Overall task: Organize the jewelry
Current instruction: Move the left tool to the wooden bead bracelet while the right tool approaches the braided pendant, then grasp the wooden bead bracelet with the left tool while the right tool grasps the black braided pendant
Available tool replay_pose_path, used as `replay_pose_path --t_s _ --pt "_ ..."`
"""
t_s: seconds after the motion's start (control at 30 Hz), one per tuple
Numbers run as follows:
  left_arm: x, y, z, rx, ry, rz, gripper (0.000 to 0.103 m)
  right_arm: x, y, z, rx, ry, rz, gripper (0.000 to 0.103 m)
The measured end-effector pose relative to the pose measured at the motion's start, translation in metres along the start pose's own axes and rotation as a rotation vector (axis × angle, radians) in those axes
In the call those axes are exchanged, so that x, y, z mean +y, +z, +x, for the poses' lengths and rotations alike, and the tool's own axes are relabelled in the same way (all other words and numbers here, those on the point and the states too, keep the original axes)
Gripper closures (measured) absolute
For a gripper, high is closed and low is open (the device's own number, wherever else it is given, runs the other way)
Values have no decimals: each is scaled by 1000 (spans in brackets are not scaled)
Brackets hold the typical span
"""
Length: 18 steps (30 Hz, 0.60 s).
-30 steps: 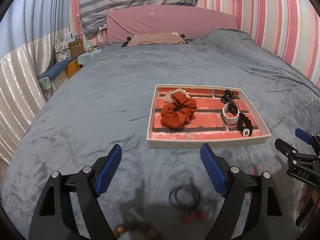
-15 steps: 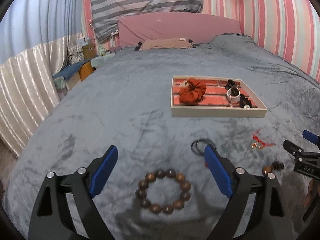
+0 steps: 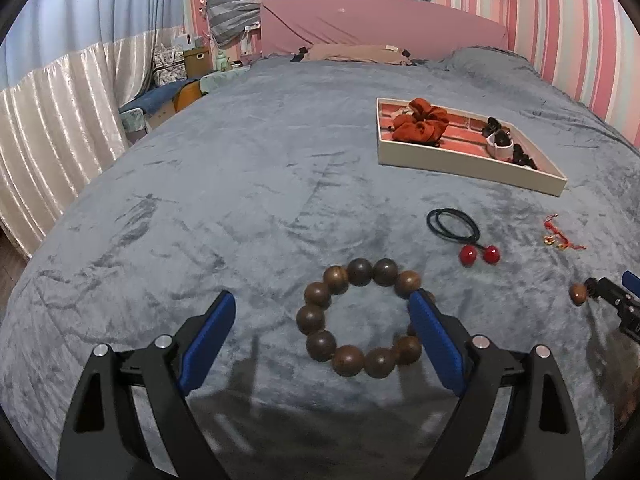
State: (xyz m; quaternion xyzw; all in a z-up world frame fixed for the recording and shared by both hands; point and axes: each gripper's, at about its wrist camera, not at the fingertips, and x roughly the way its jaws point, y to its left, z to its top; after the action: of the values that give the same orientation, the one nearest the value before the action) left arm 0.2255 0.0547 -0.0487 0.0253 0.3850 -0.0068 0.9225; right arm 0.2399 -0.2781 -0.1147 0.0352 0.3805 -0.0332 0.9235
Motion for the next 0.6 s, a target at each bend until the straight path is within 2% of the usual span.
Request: replay_pose_path --t_s 0.17,0.33,0.6 --pt "2 -1 7 1 6 -6 16 0 0 4 4 18 2 29" --pt "7 -1 16 15 1 -19 16 -2 -1 15 36 26 14 40" --pt "15 0 28 42 -22 -35 16 -4 1 20 38 29 29 44"
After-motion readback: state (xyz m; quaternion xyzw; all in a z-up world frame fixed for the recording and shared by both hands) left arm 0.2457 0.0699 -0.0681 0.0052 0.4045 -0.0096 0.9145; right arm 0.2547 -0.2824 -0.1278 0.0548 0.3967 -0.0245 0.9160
